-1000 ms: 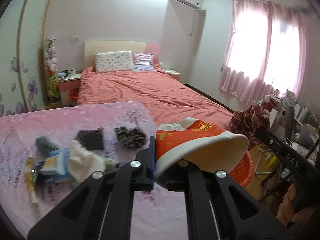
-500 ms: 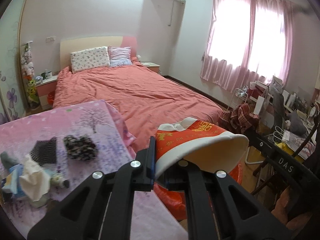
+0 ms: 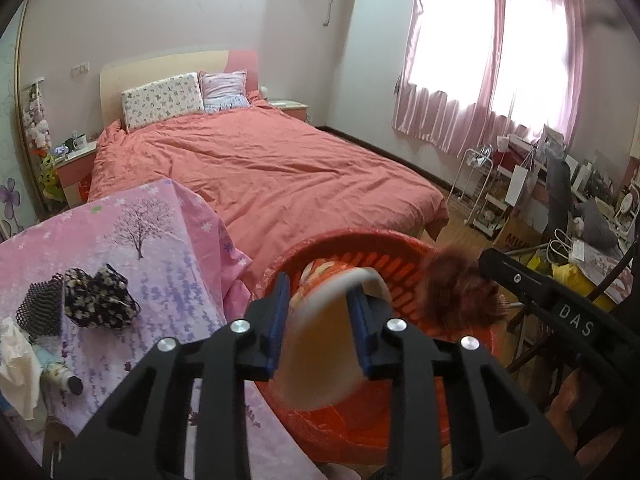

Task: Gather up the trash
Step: 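Open the left tool over the basket while the right tool releases the cloth into it, then grasp the dark brown slotted insole with the right tool while the left tool returns to the table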

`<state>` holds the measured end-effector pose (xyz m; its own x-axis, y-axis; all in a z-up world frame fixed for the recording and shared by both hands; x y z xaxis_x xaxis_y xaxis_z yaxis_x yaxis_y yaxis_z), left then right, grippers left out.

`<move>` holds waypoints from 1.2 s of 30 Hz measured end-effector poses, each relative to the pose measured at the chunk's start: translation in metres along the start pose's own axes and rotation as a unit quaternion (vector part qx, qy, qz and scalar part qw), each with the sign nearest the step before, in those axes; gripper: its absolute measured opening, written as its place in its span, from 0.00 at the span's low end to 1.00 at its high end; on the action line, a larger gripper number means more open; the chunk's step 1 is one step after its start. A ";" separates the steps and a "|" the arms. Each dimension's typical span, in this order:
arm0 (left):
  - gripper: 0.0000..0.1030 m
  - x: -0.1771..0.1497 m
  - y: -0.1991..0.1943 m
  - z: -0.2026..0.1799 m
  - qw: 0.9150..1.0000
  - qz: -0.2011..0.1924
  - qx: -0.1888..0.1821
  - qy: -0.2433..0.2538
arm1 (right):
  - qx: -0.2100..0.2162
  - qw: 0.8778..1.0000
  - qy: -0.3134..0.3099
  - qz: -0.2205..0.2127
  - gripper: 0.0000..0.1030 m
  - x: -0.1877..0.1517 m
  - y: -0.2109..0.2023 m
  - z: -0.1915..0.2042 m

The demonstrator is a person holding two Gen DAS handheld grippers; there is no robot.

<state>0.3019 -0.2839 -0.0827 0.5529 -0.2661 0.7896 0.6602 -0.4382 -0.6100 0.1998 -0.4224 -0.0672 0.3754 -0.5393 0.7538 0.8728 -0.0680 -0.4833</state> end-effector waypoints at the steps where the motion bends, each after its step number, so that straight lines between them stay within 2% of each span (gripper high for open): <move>1: 0.31 -0.001 0.002 0.002 1.000 0.003 0.001 -0.001 | -0.003 1.000 0.002 0.002 0.21 -0.003 -0.001 -0.001; 4: 0.32 -0.004 0.004 0.004 1.000 0.005 0.000 -0.006 | -0.007 1.000 0.004 0.003 0.30 -0.002 -0.002 -0.003; 8: 0.33 -0.003 -0.002 0.004 1.000 0.001 0.003 -0.007 | -0.014 1.000 -0.004 0.001 0.31 0.000 -0.008 0.002; 14: 0.38 -0.001 -0.020 0.022 1.000 -0.007 0.017 -0.016 | -0.020 1.000 -0.020 -0.007 0.38 0.007 -0.014 0.009; 18: 0.42 -0.006 -0.041 0.042 0.999 -0.010 0.038 -0.023 | -0.024 0.999 -0.040 -0.013 0.46 0.007 -0.021 0.022; 26: 0.51 -0.033 -0.093 0.107 0.994 -0.008 0.097 -0.051 | -0.012 0.997 -0.073 0.000 0.51 -0.010 -0.028 0.059; 31: 0.56 -0.060 -0.138 0.177 0.983 -0.009 0.157 -0.089 | 0.005 0.995 -0.100 0.022 0.52 -0.034 -0.027 0.089; 35: 0.60 -0.083 -0.172 0.233 0.969 -0.008 0.215 -0.122 | 0.022 0.991 -0.123 0.050 0.52 -0.059 -0.021 0.115; 36: 0.60 -0.092 -0.180 0.253 0.963 -0.004 0.234 -0.136 | 0.025 0.990 -0.128 0.056 0.52 -0.065 -0.020 0.123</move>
<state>0.2607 0.0373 -0.0625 0.6178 -0.0025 0.7863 0.7863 0.0130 -0.6177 0.1962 -0.2830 -0.0520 0.5317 -0.3098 0.7882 0.8333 0.0254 -0.5522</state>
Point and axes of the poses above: each gripper's, at about its wrist camera, not at the fingertips, and y roughly the way its jaws point, z to its left, x to its top, the point moved 5 cm from there along y, roughly the way its jaws point, and after that the axes turned 4 degrees about x, right-handed, at the moved point
